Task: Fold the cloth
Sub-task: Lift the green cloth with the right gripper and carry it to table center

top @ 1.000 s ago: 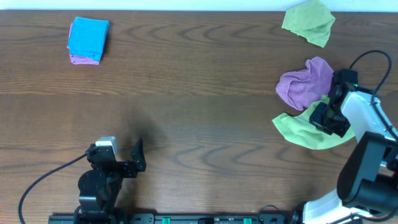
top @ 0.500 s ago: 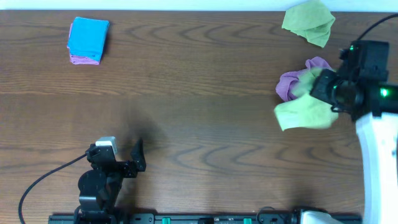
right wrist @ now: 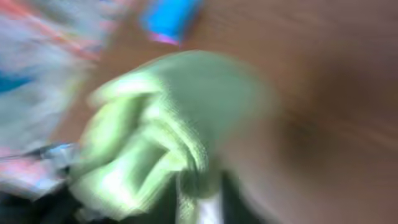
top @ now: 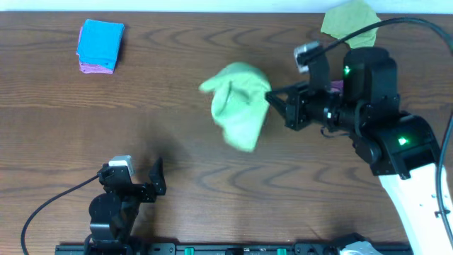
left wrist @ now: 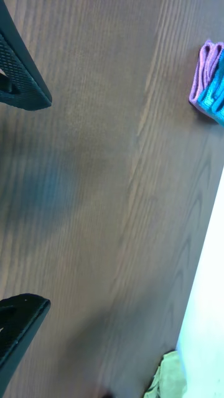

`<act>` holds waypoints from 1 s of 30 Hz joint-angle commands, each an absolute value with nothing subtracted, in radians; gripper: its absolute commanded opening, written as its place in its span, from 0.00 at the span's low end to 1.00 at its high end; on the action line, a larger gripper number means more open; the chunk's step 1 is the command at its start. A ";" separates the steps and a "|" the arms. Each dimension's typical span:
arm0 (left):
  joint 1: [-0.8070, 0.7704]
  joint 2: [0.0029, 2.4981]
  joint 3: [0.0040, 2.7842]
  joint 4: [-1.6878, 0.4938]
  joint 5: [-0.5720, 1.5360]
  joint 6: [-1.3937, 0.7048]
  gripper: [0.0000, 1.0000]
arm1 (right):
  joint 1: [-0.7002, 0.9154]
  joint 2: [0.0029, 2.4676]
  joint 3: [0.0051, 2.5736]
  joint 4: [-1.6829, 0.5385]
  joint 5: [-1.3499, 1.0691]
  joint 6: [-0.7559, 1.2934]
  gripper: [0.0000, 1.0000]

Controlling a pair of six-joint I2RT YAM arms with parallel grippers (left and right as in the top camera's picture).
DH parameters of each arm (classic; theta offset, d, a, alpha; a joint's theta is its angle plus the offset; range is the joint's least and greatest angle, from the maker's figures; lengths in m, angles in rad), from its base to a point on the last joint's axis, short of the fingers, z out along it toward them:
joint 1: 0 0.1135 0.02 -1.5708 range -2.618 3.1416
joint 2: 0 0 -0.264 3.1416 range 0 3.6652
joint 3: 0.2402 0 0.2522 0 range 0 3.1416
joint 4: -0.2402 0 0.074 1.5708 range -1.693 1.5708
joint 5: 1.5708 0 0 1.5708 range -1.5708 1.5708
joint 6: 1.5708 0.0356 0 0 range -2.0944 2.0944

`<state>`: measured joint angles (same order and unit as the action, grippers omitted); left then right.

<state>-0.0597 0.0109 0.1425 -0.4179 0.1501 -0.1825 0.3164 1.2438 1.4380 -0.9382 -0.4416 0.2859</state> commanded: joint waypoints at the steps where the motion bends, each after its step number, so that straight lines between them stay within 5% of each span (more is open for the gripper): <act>1: -0.055 0.004 0.122 -0.421 0.148 -0.179 0.95 | 0.279 1.275 1.441 -1.048 0.041 0.380 0.99; 13: -0.055 0.004 0.122 -0.421 0.148 -0.179 0.95 | 0.325 1.519 1.378 -1.205 -0.026 0.302 0.94; 15: -0.054 0.004 0.122 -0.421 0.148 -0.179 0.96 | 0.381 1.566 1.356 -1.181 -0.067 0.267 0.85; 21: -0.054 0.004 0.122 -0.421 0.148 -0.179 0.95 | 0.583 1.649 1.331 -1.141 -0.022 0.219 0.79; 30: -0.055 0.004 0.122 -0.421 0.148 -0.179 0.95 | 0.917 1.655 1.280 -1.171 0.237 0.307 0.79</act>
<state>-0.0597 0.0109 0.1425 -0.4183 0.1501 -0.1825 0.8455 1.6585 1.3155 -1.1664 0.1047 0.2543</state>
